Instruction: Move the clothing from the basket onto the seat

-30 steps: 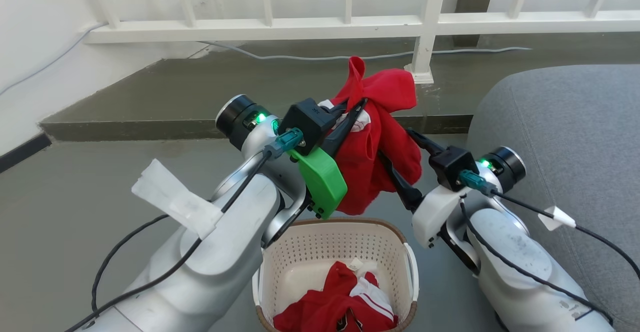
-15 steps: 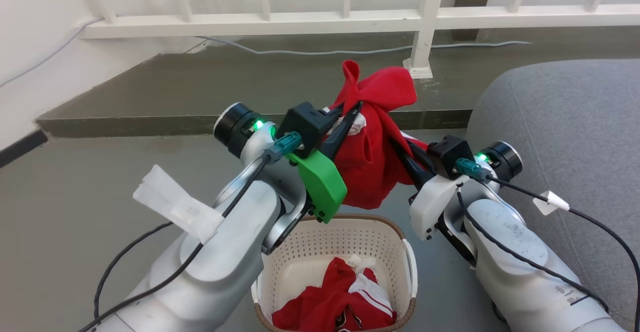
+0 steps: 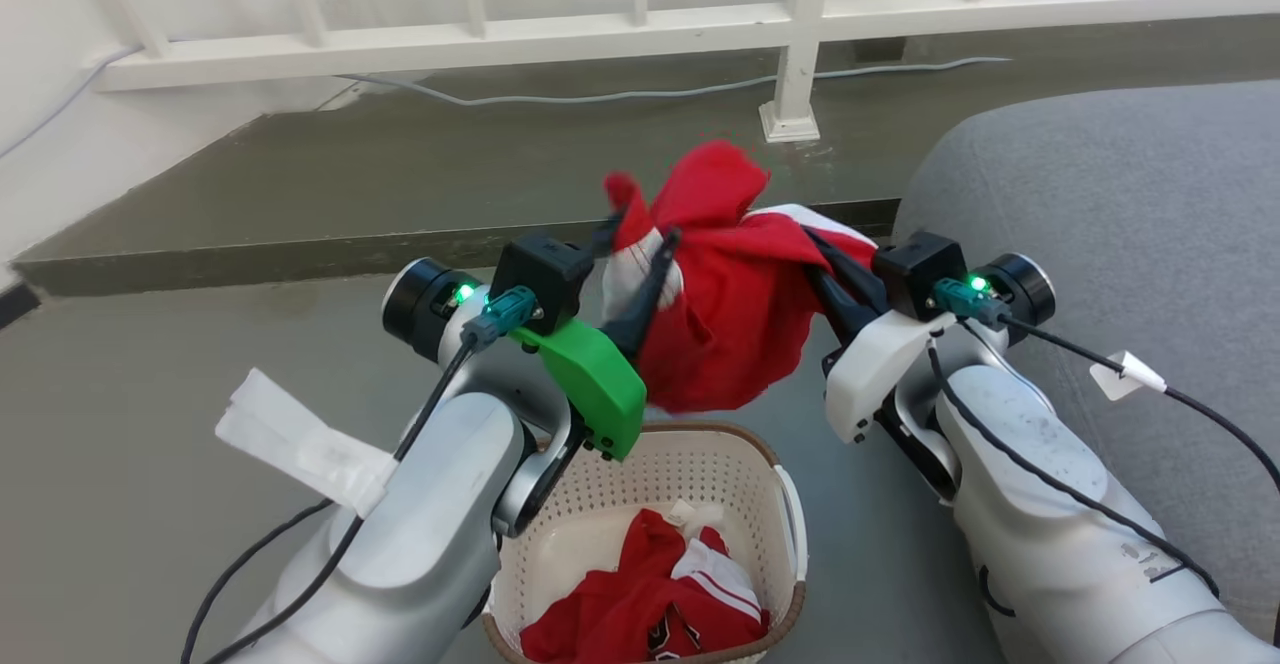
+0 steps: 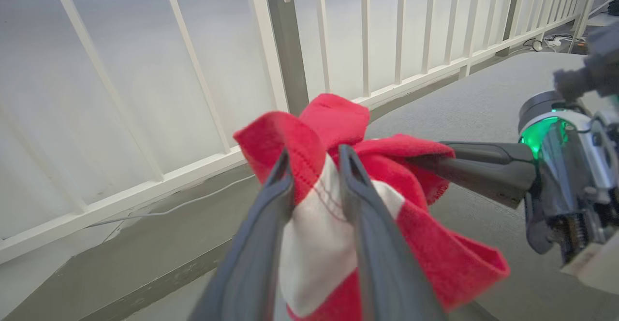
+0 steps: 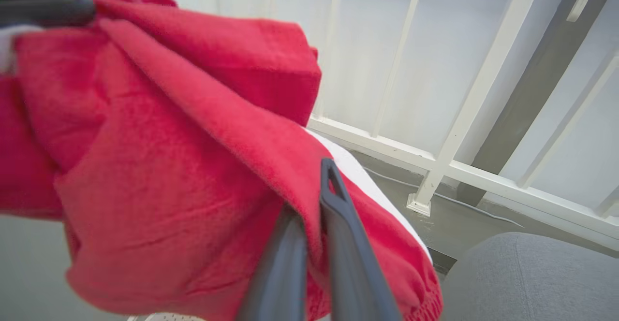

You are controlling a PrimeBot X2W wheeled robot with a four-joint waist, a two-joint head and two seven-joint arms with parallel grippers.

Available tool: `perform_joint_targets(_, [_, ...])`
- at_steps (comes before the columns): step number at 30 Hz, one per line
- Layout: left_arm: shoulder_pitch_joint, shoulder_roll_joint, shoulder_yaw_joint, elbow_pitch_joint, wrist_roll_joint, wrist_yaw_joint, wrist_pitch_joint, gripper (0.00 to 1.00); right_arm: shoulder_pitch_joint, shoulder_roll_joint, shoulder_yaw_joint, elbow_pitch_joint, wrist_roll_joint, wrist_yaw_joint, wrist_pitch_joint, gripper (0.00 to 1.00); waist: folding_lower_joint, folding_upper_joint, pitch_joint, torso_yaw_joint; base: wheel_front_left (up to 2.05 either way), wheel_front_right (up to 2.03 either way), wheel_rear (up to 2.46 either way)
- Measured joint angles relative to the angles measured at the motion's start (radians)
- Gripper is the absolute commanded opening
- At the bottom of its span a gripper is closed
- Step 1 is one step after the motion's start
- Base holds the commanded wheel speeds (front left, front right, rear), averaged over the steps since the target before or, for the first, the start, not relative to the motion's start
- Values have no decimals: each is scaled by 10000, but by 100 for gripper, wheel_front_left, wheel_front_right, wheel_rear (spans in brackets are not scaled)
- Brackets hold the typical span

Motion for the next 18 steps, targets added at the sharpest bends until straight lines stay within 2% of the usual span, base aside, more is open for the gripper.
perform_joint_targets(5, [224,-4,86,21,-159,73,-128,100,-188,-132,-151,-50,0,0,-12,0,0,0,46,-263,0,0,0])
perform_joint_targets(10, [464,-8,215,0,-604,67,-182,100,-300,-477,-336,-174,0,0,-27,0,0,0,80,-521,0,0,0])
perform_joint_targets(18, [623,-12,213,-209,-681,-38,-362,100,-441,-1014,-675,-464,0,-15,-84,0,0,0,97,-966,0,0,0])
